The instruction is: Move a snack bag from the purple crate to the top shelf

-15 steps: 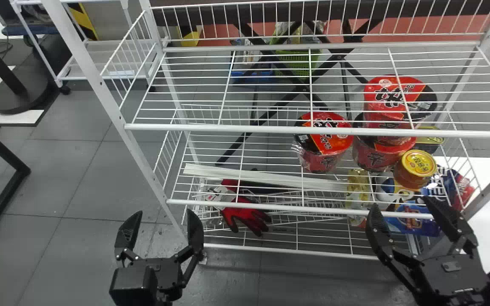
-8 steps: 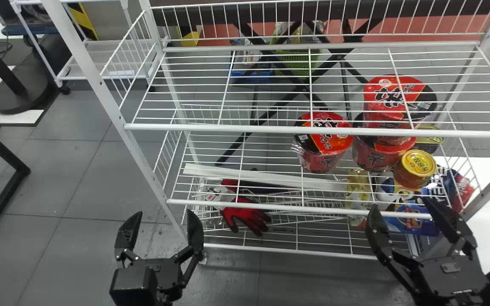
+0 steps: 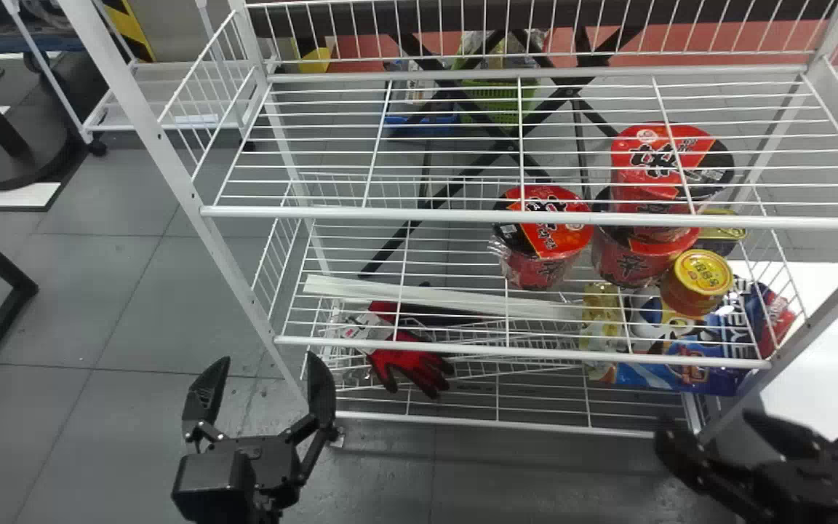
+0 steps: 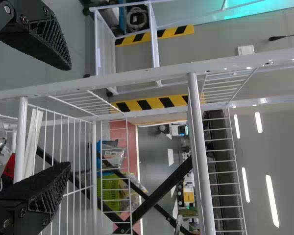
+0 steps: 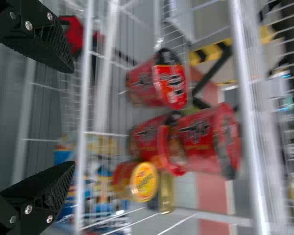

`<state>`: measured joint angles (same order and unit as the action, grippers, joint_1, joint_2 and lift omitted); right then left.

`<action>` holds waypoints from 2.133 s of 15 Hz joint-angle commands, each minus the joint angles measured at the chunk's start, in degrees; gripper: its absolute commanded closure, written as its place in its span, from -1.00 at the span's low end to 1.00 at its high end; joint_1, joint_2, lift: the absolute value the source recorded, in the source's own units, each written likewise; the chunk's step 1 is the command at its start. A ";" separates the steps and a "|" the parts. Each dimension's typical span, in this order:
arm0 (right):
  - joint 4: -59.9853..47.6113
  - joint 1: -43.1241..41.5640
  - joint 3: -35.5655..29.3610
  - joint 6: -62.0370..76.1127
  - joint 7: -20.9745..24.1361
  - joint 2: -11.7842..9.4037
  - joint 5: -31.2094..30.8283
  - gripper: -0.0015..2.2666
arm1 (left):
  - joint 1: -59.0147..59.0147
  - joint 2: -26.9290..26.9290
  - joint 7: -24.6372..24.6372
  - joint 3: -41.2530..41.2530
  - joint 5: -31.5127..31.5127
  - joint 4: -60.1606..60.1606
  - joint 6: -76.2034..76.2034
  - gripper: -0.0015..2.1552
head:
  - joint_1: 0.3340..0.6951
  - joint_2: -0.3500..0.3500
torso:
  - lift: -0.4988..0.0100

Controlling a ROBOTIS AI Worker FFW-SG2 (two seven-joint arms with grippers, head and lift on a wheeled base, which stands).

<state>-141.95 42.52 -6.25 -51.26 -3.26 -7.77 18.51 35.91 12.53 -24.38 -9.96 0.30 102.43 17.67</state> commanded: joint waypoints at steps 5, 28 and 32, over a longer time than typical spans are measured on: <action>-12.56 -0.50 -32.95 -38.82 -6.76 2.50 29.83 -0.85 | -1.54 0.39 1.00 0.91 -2.24 -1.09 2.58 -0.88 | 1.00 0.06 | -0.82; 33.67 -23.71 -42.71 -38.82 -20.65 -14.64 -2.42 -0.85 | -7.26 2.59 2.23 -0.76 -7.51 -8.04 8.91 -0.88 | 1.00 -1.00 | -0.82; 48.35 -26.78 -36.82 -38.82 -22.76 -18.60 -9.02 -0.85 | -7.35 2.59 2.23 -0.85 -7.51 -8.12 8.91 -0.88 | 1.00 -1.00 | -0.82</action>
<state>-97.66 16.58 -44.82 -89.26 -26.05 -25.28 11.11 28.60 15.11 -22.14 -10.75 -7.21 94.31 26.58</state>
